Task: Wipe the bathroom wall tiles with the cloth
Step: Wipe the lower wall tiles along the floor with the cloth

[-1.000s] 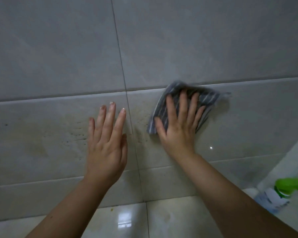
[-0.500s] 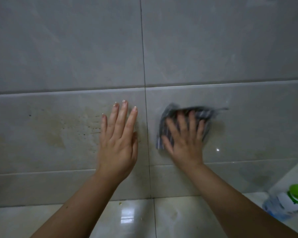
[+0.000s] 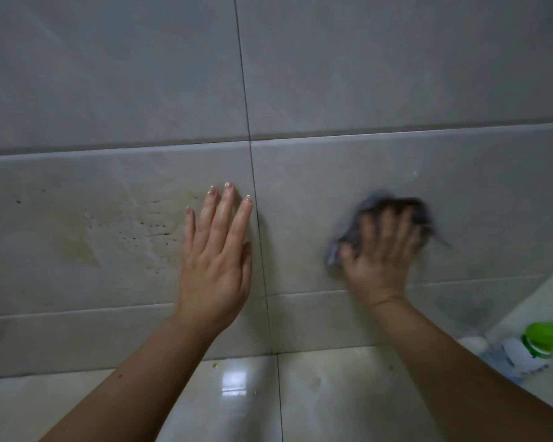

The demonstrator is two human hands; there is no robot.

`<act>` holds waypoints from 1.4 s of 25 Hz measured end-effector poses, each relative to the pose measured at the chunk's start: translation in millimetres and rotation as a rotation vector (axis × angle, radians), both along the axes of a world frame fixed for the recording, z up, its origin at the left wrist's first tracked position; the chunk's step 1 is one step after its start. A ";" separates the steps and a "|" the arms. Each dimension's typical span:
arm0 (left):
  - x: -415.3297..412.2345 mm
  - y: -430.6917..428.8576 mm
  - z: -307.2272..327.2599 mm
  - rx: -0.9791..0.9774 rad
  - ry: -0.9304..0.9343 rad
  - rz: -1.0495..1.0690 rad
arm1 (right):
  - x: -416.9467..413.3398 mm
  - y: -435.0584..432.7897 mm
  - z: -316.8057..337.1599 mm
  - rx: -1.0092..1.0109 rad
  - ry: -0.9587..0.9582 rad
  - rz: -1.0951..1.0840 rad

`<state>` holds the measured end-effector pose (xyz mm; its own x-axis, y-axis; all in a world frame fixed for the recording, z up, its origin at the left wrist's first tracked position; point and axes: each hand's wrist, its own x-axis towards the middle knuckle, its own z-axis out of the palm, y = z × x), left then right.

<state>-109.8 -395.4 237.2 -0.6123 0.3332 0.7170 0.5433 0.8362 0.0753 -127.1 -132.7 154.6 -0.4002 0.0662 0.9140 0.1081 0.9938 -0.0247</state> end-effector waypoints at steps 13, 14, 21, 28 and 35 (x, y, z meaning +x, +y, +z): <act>-2.9 -6.9 -3.1 0.028 0.042 0.041 | -6.4 -104.8 2.5 0.009 -0.097 0.189; -3.0 -9.9 -6.9 0.018 0.047 0.047 | -7.7 -109.1 0.6 0.058 -0.103 0.181; -0.5 -30.3 -47.9 -0.107 0.010 0.109 | -4.7 -64.2 -62.1 0.496 -0.180 0.288; -2.4 -24.9 -60.8 -0.125 0.022 0.099 | 13.6 -33.7 -61.1 0.402 -0.185 0.223; -4.5 4.8 -59.2 -0.095 0.092 0.027 | 5.9 -34.8 -53.6 0.447 -0.224 0.248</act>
<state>-114.3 -390.7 178.1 -0.5548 0.3863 0.7368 0.5215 0.8516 -0.0538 -121.2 -167.5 100.9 -0.5420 -0.4293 0.7225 -0.1761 0.8986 0.4018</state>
